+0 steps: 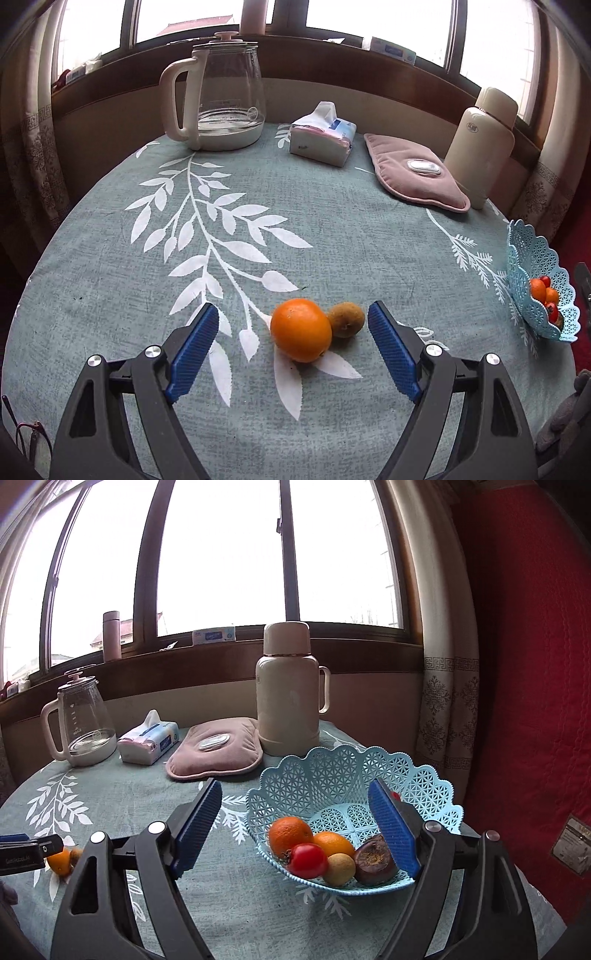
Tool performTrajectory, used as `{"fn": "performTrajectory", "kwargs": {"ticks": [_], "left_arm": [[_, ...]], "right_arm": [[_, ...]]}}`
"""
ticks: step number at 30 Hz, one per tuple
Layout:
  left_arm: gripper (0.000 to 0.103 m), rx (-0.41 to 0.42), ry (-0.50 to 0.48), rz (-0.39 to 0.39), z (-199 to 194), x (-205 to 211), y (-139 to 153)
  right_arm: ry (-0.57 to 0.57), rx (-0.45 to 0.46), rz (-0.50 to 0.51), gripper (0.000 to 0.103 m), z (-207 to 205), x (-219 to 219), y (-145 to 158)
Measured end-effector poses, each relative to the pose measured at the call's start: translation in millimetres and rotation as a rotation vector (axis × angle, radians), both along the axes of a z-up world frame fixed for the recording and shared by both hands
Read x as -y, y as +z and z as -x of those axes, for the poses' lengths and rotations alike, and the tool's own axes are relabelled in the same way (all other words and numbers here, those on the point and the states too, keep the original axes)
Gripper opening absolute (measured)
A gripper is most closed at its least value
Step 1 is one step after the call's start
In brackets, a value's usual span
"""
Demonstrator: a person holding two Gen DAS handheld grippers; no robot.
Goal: Organize fruits
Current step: 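Move the left tool to the orange on the cloth and close on it, then lift the orange with the left tool while the right tool grasps the brown kiwi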
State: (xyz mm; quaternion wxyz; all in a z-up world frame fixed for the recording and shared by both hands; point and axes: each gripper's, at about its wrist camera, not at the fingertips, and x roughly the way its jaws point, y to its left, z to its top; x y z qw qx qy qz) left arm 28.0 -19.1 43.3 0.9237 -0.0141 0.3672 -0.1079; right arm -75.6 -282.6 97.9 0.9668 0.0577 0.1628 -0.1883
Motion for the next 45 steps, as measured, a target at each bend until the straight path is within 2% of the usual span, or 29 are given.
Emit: {"fn": "performTrajectory", "kwargs": {"ticks": [5, 9, 15, 19, 23, 29, 37, 41, 45], "left_arm": [[0.082, -0.025, 0.022, -0.002, -2, -15, -8], [0.076, -0.04, 0.022, 0.021, -3, -20, -11], [0.066, -0.034, -0.022, 0.01, -2, -9, -12], [0.057, -0.054, -0.047, 0.01, -5, -2, -15], [0.041, -0.068, -0.079, 0.01, -6, 5, -19], [0.04, -0.061, -0.078, 0.027, -4, 3, -19], [0.04, 0.012, -0.026, 0.0, 2, -7, -8], [0.04, 0.051, 0.008, -0.014, 4, -15, -3], [0.04, 0.058, 0.012, -0.013, 4, -21, -2]], "right_arm": [[0.074, -0.037, -0.016, 0.083, -4, -14, -4], [0.101, -0.058, -0.02, 0.083, -8, -18, -6], [0.115, -0.087, -0.065, 0.083, -13, -13, -10], [0.132, -0.098, -0.054, 0.083, -14, -17, -11], [0.162, -0.113, -0.042, 0.083, -16, -23, -13], [0.198, -0.131, -0.033, 0.083, -19, -29, -16], [0.219, -0.161, -0.076, 0.084, -21, -26, -21], [0.239, -0.206, -0.111, 0.084, -28, -25, -24], [0.338, -0.284, -0.162, 0.084, -43, -38, -29]]}}
